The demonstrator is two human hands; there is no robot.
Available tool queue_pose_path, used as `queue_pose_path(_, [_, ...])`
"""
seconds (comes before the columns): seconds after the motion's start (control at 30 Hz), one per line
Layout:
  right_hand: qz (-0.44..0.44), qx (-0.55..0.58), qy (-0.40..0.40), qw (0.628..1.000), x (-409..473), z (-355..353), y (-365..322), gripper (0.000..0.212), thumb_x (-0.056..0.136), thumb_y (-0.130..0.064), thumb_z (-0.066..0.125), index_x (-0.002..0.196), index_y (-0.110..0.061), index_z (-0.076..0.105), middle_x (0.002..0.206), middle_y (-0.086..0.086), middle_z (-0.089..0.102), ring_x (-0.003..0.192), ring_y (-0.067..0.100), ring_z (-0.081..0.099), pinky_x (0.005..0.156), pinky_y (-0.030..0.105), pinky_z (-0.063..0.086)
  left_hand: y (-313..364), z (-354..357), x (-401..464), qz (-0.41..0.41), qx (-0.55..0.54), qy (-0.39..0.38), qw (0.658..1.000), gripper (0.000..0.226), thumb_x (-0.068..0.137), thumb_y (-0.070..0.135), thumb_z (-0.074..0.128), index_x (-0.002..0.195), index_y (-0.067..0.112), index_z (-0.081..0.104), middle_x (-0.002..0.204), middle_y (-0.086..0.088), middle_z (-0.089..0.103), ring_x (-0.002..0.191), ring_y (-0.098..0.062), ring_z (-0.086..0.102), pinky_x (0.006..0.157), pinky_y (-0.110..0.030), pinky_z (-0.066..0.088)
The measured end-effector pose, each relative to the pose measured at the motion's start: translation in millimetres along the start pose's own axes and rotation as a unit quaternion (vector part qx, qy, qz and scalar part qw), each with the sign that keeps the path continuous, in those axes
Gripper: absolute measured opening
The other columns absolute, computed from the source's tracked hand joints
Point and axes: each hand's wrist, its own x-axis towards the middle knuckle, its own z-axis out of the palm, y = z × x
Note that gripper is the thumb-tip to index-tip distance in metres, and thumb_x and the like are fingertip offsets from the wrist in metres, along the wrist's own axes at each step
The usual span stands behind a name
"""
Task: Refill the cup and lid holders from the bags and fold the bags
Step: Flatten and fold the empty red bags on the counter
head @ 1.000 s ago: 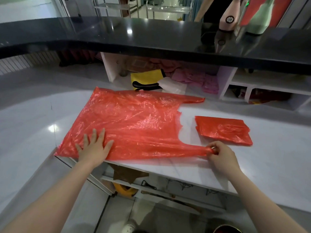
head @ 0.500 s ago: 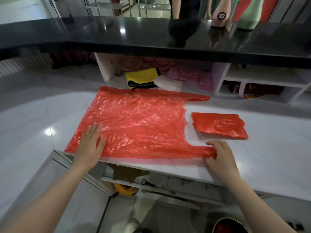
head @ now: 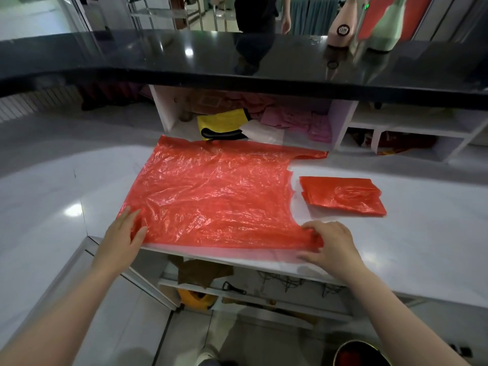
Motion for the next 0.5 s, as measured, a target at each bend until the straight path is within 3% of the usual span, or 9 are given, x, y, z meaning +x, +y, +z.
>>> queue_pose_path(0.1, [0.026,-0.018,-0.014,0.999,-0.6,-0.3,6.9,0.023,0.083,-0.061,0.056,0.083,-0.039,0.049,0.070,-0.023,0.044,0.079,0.010,0.043,0.084,0.033,0.035,-4.4,3.8,0.1,-0.009,0.038,-0.033,0.999,0.069,0.092,0.053,0.032,0.152,0.019,0.023,0.160,-0.007,0.013,0.146,-0.026,0.016,0.115,-0.050,0.024])
queue_pose_path(0.17, [0.040,-0.042,-0.026,0.998,-1.1,1.5,12.4,0.027,0.091,-0.052,0.050,0.073,-0.032,0.050,0.064,-0.019,0.042,0.081,0.017,0.045,0.075,0.033,0.031,-8.1,4.3,0.8,-0.009,0.055,-0.052,0.997,0.078,0.086,0.060,0.024,0.153,0.021,0.015,0.161,-0.006,0.005,0.147,-0.025,0.010,0.117,-0.048,0.021])
queue_pose_path(0.33, [0.062,-0.035,-0.039,0.997,-0.1,-1.4,22.3,0.025,0.090,-0.049,0.056,0.072,-0.032,0.050,0.069,-0.013,0.049,0.084,0.016,0.045,0.069,0.031,0.031,-15.2,2.9,3.5,-0.015,0.087,-0.077,0.993,0.086,0.082,0.069,0.022,0.154,0.026,0.002,0.161,-0.005,-0.004,0.148,-0.024,0.000,0.119,-0.046,0.012])
queue_pose_path(0.5, [0.140,0.032,0.001,0.990,-4.5,-2.8,25.5,0.023,0.082,-0.048,0.068,0.078,-0.033,0.052,0.074,-0.013,0.057,0.072,0.010,0.052,0.058,0.027,0.036,-16.6,0.4,2.0,-0.011,0.108,-0.099,0.989,0.088,0.080,0.071,0.017,0.153,0.025,-0.003,0.161,-0.005,-0.008,0.148,-0.025,-0.006,0.120,-0.044,0.003])
